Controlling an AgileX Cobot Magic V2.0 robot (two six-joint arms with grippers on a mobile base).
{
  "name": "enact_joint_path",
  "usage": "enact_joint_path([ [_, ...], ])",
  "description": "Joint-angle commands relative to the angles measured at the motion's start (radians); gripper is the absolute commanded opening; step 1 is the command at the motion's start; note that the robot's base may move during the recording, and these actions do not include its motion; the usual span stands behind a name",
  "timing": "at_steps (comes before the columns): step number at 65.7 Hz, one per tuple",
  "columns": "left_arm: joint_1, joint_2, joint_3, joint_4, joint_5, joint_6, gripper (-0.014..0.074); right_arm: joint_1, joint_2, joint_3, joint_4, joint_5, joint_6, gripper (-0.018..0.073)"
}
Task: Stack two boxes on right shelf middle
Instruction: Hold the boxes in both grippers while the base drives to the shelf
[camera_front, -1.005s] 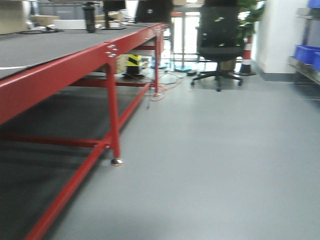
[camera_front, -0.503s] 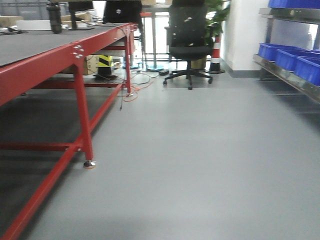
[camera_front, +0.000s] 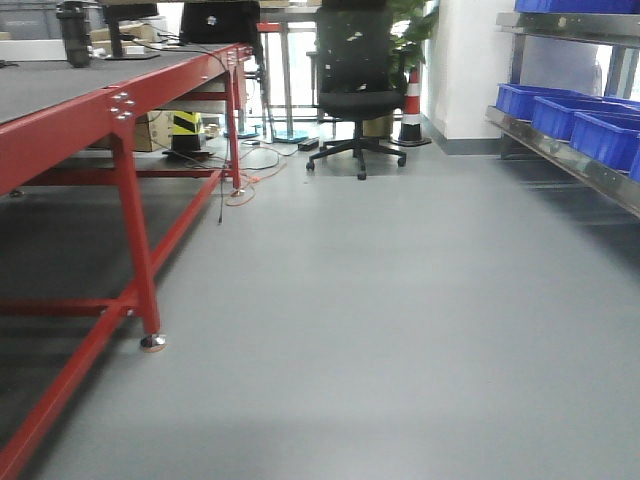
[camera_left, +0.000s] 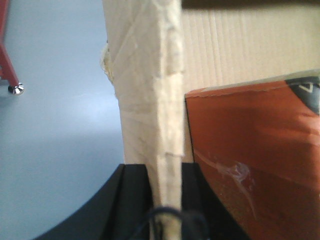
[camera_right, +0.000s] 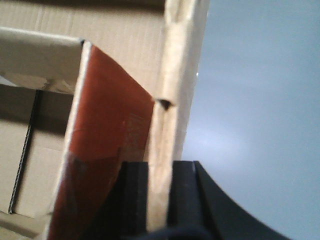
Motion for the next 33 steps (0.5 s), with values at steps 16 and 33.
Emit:
enact_joint_path([
  [16, 0.002, -0.013, -0.014, -0.005, -0.046, -0.001, -0.0111, -0.008, -0.008, -0.014, -0.02, -0.047, -0.014, -0.0153],
  [33, 0.002, -0.013, -0.014, -0.005, -0.046, -0.001, -0.0111, -0.008, -0.008, -0.014, -0.016, -0.047, -0.014, -0.0153],
])
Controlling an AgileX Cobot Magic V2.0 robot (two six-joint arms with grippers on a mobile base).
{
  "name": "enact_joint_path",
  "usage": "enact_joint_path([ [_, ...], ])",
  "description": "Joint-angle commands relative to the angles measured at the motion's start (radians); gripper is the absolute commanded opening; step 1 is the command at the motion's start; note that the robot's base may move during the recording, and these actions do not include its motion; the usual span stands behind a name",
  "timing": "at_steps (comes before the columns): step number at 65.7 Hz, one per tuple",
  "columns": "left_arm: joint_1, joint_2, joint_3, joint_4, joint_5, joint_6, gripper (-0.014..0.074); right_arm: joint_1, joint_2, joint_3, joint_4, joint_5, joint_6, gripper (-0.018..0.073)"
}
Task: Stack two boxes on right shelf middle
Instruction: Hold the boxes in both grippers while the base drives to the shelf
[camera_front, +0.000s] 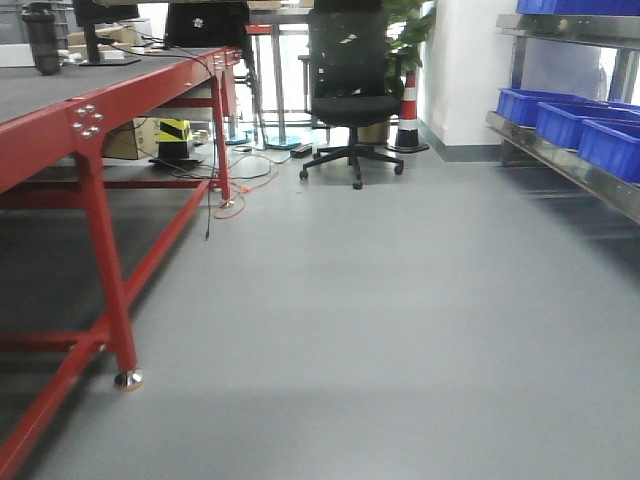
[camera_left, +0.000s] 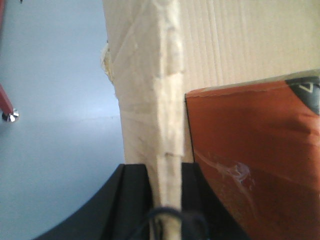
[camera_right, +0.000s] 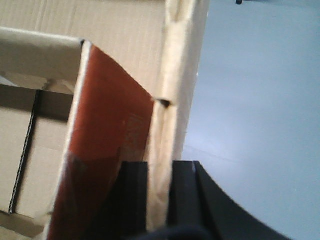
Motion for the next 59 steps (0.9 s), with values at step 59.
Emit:
enact_joint_path([
  [59, 0.002, -0.013, -0.014, 0.015, -0.048, -0.001, -0.0111, -0.008, -0.008, -0.014, -0.01, -0.047, -0.014, -0.0153],
])
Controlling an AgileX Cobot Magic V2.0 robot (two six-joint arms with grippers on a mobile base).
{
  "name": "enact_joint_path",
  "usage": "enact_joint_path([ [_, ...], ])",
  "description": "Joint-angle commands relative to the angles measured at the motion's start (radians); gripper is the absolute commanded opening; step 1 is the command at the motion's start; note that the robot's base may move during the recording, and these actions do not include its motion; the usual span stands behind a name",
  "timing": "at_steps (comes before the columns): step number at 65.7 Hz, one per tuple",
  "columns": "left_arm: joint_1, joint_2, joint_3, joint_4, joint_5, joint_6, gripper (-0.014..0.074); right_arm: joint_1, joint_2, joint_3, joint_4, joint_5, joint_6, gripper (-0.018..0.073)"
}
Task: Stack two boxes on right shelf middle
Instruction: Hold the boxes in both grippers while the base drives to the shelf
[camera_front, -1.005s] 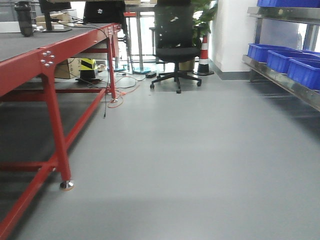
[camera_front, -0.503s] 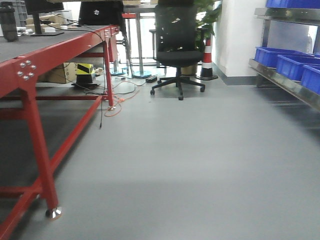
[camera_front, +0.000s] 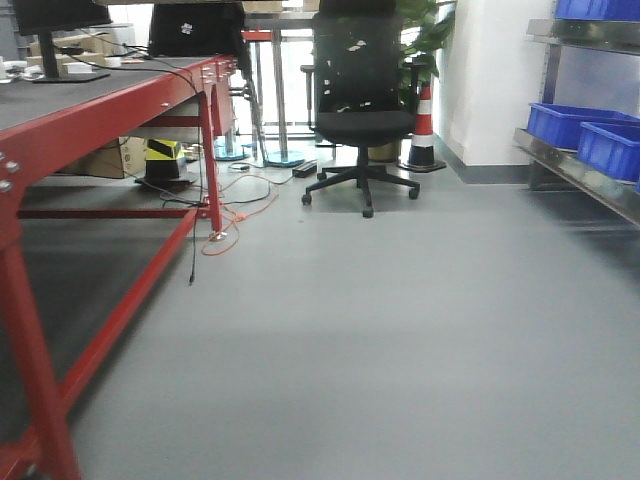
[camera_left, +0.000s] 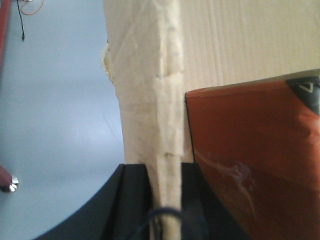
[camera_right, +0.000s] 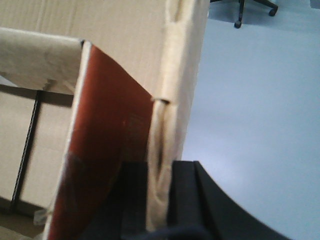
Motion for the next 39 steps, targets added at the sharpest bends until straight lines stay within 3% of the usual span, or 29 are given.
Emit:
enact_joint_path([
  [1, 0.002, -0.013, -0.014, 0.008, -0.048, -0.001, -0.0111, -0.008, -0.008, -0.014, -0.012, -0.047, -0.014, -0.0153],
  [39, 0.002, -0.013, -0.014, 0.012, -0.048, -0.001, -0.0111, -0.008, -0.008, -0.014, -0.012, -0.047, -0.014, -0.0153],
])
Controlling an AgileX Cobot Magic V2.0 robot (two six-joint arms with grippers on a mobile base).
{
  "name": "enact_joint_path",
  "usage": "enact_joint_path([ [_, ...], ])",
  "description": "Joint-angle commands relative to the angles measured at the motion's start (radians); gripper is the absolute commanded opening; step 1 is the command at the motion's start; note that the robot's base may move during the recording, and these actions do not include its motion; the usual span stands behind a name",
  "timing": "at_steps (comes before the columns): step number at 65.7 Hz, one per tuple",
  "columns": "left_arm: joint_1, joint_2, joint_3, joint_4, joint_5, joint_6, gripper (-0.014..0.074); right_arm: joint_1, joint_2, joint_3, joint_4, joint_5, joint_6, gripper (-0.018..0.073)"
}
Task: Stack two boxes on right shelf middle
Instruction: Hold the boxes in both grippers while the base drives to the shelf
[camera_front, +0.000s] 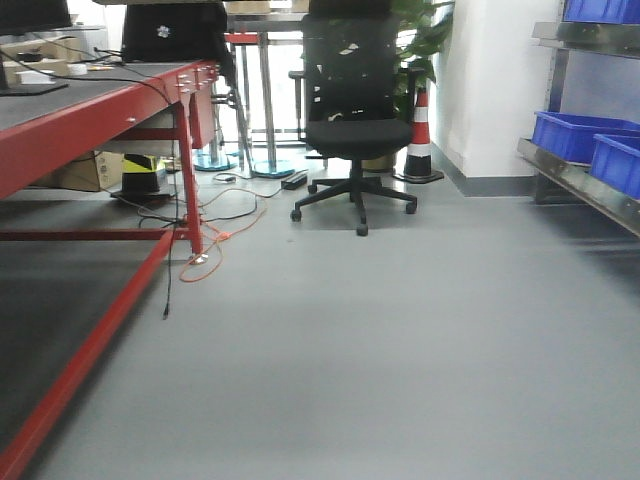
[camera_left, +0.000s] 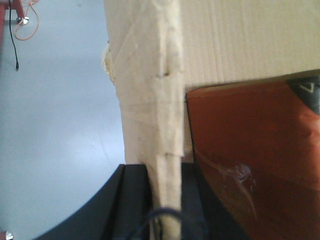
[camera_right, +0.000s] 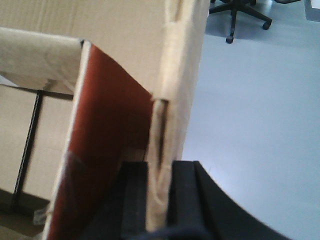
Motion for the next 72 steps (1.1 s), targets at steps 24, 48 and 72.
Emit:
enact_joint_path([
  [24, 0.002, -0.013, -0.014, 0.012, -0.048, -0.001, -0.0111, -0.008, -0.008, -0.014, -0.014, -0.047, -0.014, -0.0153],
  [48, 0.002, -0.013, -0.014, 0.012, -0.048, -0.001, -0.0111, -0.008, -0.008, -0.014, -0.014, -0.049, -0.014, -0.0153],
  [72, 0.002, -0.013, -0.014, 0.012, -0.048, -0.001, -0.0111, -0.008, -0.008, -0.014, -0.014, -0.049, -0.014, -0.0153],
])
